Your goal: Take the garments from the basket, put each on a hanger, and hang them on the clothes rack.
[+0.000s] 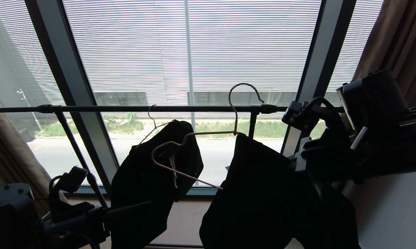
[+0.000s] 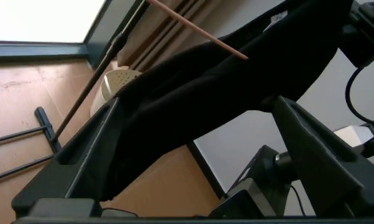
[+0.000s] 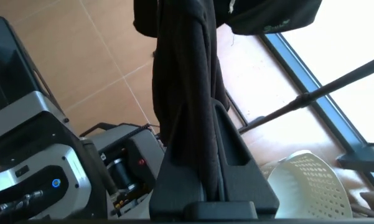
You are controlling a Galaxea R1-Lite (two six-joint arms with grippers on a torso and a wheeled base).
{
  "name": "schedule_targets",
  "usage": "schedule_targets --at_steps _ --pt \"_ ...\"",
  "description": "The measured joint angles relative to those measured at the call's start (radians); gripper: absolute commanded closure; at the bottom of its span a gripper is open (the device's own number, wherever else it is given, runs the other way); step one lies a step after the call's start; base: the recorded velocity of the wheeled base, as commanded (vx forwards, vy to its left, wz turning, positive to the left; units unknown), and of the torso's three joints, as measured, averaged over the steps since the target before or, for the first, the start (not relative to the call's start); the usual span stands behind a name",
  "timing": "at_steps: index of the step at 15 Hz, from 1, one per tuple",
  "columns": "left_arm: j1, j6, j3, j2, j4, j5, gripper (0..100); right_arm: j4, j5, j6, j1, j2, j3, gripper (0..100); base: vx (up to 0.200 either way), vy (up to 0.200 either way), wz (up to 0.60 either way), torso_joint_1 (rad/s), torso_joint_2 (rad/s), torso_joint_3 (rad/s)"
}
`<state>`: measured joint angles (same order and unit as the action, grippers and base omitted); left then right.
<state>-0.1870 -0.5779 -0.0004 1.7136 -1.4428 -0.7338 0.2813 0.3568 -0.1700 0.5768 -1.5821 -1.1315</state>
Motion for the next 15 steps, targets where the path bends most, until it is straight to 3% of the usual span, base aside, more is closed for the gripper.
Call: schedule_targets --at_steps 4,10,15 --pt "-0.054 0.002 0.0 0.069 -0.001 0.001 0 0.0 0.112 -0.045 -0.003 0.043 0.01 100 0.0 0.0 0.0 0.0 0.0 0.0" --pt "-0.123 0.003 0.0 0.134 -0.017 0.003 0 0.055 0.262 -0.264 -0.003 0.057 0.003 100 0.0 0.0 0.0 0.0 0.0 0.0" --pt "-0.195 0.003 -0.023 0.16 -0.017 0.004 0 0.05 0.295 -0.275 0.017 0.036 -0.005 100 0.0 0.0 0.0 0.0 0.0 0.0"
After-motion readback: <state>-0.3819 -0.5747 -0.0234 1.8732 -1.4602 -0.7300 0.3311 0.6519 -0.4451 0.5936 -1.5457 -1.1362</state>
